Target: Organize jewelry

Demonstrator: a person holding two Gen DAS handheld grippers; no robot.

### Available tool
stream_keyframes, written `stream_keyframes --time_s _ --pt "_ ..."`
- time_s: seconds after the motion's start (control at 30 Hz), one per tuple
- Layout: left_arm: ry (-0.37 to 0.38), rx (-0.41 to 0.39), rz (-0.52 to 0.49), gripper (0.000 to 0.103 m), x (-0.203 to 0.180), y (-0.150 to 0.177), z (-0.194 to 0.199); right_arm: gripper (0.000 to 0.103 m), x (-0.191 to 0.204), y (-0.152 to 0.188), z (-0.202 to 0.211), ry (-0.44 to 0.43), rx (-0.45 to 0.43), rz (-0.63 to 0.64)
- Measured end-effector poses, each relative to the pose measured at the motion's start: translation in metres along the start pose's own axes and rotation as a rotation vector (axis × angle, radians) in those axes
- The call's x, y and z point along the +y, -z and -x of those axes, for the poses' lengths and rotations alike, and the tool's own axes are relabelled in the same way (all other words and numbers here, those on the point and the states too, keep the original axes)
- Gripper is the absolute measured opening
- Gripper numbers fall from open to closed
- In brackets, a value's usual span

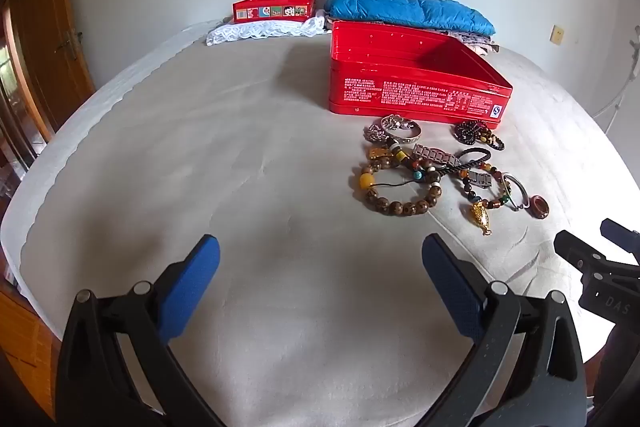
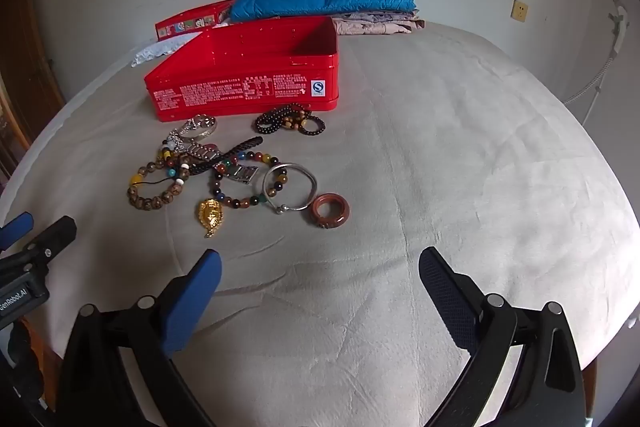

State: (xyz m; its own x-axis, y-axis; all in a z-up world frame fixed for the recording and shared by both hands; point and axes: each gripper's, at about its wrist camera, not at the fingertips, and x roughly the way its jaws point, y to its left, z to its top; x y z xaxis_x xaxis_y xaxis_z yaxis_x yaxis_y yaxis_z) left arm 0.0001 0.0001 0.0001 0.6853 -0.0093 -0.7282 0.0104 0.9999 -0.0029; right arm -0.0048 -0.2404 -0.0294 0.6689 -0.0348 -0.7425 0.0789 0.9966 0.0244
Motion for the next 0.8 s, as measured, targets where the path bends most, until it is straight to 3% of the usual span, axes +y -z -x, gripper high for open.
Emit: stream_keyframes --time_s 0.8 --pt "-0.031 -0.005 -0.01 0.1 0.0005 -0.0016 -0.0046 0.099 0.0011 -0.0008 -0.0046 0.001 0.002 0.002"
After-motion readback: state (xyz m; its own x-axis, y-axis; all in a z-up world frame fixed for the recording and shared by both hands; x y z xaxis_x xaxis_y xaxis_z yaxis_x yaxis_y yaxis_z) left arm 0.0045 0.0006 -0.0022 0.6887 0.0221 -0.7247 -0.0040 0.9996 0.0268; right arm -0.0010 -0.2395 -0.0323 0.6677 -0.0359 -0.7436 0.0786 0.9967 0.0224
